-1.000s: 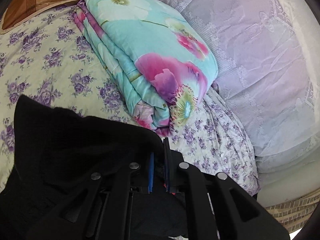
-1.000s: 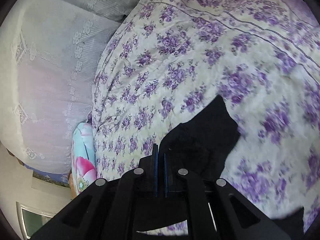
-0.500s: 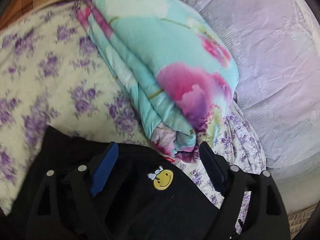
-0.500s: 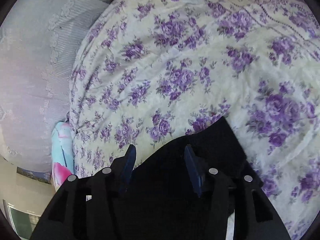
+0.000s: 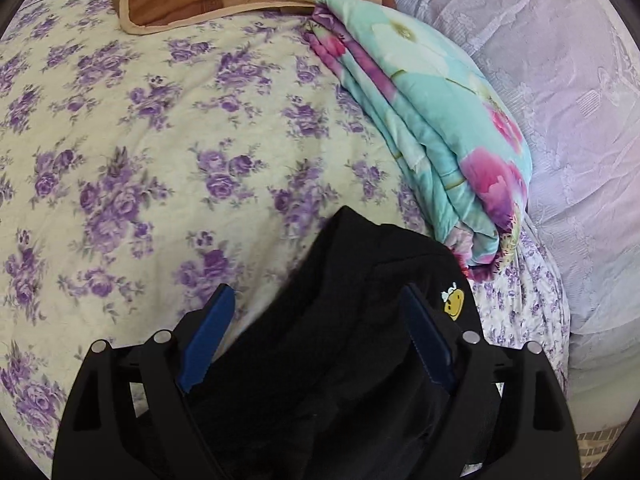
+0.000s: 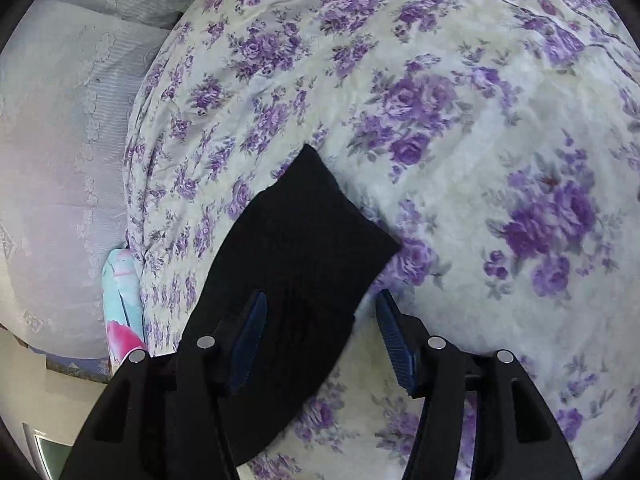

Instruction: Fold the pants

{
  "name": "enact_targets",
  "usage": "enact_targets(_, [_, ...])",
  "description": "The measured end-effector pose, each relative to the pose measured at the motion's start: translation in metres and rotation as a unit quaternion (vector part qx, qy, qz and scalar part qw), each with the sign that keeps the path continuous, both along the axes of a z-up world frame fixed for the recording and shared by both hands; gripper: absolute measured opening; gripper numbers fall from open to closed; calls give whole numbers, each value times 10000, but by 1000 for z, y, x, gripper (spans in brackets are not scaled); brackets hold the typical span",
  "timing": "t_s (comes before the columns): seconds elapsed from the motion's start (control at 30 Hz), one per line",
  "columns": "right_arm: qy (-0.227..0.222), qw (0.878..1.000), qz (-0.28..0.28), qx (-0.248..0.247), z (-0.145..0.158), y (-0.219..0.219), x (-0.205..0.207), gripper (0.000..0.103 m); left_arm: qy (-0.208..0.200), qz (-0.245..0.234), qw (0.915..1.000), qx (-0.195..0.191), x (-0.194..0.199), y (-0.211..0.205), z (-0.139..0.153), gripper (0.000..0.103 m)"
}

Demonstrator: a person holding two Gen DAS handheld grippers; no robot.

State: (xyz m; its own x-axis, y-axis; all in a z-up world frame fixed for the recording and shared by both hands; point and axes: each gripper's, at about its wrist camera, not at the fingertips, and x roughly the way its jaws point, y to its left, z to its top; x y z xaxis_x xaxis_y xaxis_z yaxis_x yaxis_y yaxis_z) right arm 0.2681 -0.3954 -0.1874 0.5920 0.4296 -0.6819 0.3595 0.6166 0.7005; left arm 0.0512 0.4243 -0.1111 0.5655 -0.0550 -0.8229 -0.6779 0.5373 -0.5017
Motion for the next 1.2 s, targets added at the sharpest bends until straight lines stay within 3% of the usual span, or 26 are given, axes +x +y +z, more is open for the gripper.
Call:
enact_targets(0.03, [-62,9999,73,82,1,3,3,29,6,-48,10000,-7,2,0,-1,82])
enact_targets(0.2, [-388,9972,176,-620,33,3,-7,24,263,-271,9993,64,24,-2,-21,84])
enact_targets(0.3, [-119,9966,57,-809,31,-12,-11,24,568,-558,9968,61,44,-5,-43,84])
enact_targets(0.37, [225,9939,74,-1077,17,-17,-9,24,852,-805,9920,479,56,-11,-57,84])
enact_targets(0.47, [336,9937,175,-1054,6,-18,-7,27,1086,-1106,9804,1214,68,-26,-56,86])
enact_targets(0.53, [299,9965,99,-769,13,-22,-13,44,1040,-1068,9813,1221,67,-24,-49,78])
enact_targets(0.57, [219,9979,5,-612,21,-27,-21,47,943,-980,9842,1133,62,-20,-42,74])
enact_targets(0.7, [-233,9962,-37,-839,66,-40,-70,49,352,-585,9940,858,20,-2,-1,71])
enact_targets(0.83, [-347,9934,19,-1096,88,-43,-144,57,59,-538,9958,737,-45,-6,27,80])
enact_targets(1.07, [127,9977,-523,-417,50,-47,-275,57,260,-427,9987,109,-142,-44,2,80])
enact_targets(1.2, [323,9971,-687,54,25,-44,-306,59,286,-525,9980,-207,-174,-59,-16,80])
